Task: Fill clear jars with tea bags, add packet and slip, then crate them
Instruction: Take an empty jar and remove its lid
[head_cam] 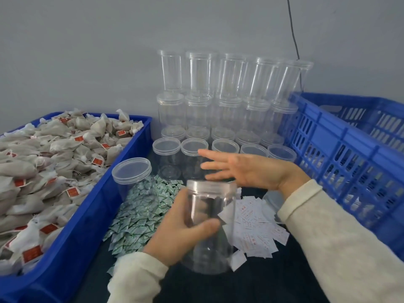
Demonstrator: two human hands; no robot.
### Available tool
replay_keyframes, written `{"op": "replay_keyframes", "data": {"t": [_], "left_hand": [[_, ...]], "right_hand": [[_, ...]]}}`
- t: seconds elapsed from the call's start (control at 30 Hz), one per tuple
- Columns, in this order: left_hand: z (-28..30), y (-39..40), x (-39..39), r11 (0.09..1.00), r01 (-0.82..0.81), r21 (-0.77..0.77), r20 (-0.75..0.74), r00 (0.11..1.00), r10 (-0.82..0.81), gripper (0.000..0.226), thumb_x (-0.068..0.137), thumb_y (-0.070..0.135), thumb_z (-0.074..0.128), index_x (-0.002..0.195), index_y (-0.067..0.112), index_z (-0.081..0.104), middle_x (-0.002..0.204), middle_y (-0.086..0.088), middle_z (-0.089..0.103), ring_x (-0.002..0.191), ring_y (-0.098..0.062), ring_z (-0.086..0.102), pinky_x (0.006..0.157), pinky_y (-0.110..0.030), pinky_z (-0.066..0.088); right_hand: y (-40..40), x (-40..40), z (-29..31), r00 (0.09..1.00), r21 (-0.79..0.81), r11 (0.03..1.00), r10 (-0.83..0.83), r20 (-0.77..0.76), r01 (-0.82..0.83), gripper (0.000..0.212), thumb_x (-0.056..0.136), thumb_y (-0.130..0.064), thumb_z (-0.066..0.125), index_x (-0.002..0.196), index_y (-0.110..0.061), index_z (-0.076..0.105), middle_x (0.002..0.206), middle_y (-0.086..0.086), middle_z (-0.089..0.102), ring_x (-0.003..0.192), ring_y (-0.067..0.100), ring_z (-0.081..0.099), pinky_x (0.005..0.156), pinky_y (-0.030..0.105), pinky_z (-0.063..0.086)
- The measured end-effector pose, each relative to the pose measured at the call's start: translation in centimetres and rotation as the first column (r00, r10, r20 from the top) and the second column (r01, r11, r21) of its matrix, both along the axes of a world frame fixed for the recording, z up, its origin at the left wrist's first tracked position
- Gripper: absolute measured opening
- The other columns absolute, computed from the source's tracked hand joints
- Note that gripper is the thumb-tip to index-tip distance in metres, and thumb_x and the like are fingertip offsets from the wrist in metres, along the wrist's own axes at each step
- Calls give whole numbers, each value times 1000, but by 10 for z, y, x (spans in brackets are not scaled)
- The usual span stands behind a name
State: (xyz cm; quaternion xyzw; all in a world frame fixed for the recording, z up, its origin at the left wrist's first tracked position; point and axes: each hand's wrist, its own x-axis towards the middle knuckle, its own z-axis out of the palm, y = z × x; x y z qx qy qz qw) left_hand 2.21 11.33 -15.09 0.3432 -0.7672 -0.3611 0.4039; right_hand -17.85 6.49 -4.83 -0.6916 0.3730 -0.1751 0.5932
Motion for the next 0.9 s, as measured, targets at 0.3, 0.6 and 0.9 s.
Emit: {"op": "replay_keyframes", "data": {"t": [0.3,0.6,0.9], "left_hand": [[0,5,-14,972,-221,-76,252,939,233,94,57,63,65,139,40,27,118,19,49,99,3,49,77,-13,41],[-6,-6,2,855,269,443,-256,952,-167,90,55,38,85,131,15,43,123,-17,61,110,-30,63,91,-37,52],[-16,-6,-6,921,217,324,-333,937,-103,82,68,19,81,138,18,38,138,4,55,129,-15,50,99,-20,43]], "right_hand": [[-3,10,-1,780,-260,952,-38,-625,-162,61,81,-54,68,136,-38,45,115,-15,53,103,11,58,82,33,56],[-1,-24,0,950,-140,967,173,-259,-215,69,65,-33,72,127,-53,51,132,-8,56,117,19,56,87,27,50],[-1,-88,-17,746,-314,682,-551,373,660,51,70,-25,82,110,-36,52,121,2,57,118,21,60,92,37,53]]}}
